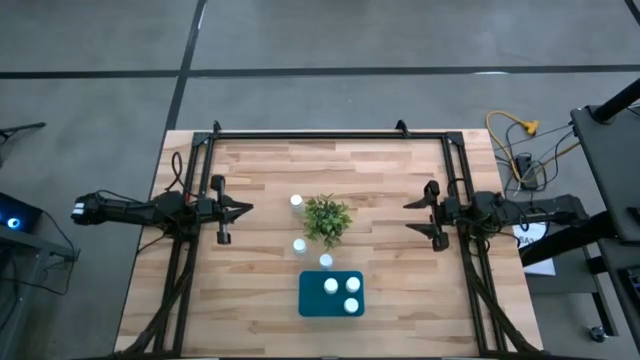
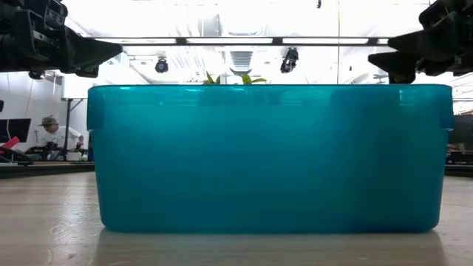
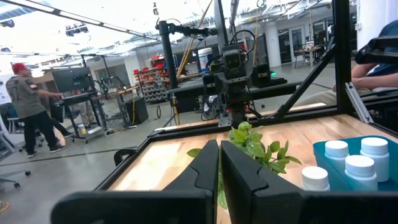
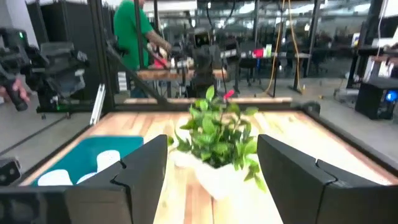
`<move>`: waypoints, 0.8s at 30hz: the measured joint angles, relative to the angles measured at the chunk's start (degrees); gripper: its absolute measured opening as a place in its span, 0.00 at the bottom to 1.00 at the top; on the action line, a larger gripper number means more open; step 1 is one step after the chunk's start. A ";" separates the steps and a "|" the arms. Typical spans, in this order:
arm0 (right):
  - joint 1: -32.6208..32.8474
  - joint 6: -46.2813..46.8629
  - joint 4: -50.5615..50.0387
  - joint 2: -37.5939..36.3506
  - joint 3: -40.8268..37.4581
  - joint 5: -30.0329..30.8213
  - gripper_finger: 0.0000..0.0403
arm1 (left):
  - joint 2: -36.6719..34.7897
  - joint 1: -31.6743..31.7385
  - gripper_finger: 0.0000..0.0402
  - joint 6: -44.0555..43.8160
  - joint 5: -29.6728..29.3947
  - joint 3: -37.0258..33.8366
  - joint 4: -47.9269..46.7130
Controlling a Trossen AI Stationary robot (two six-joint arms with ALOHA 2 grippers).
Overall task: Pick and place pill bottles into a basket
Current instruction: Put the white medicine bottle into the blue bin
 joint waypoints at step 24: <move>0.04 3.01 -0.92 -5.24 -0.08 1.39 0.61 | 0.00 0.00 0.00 0.12 0.01 0.00 1.69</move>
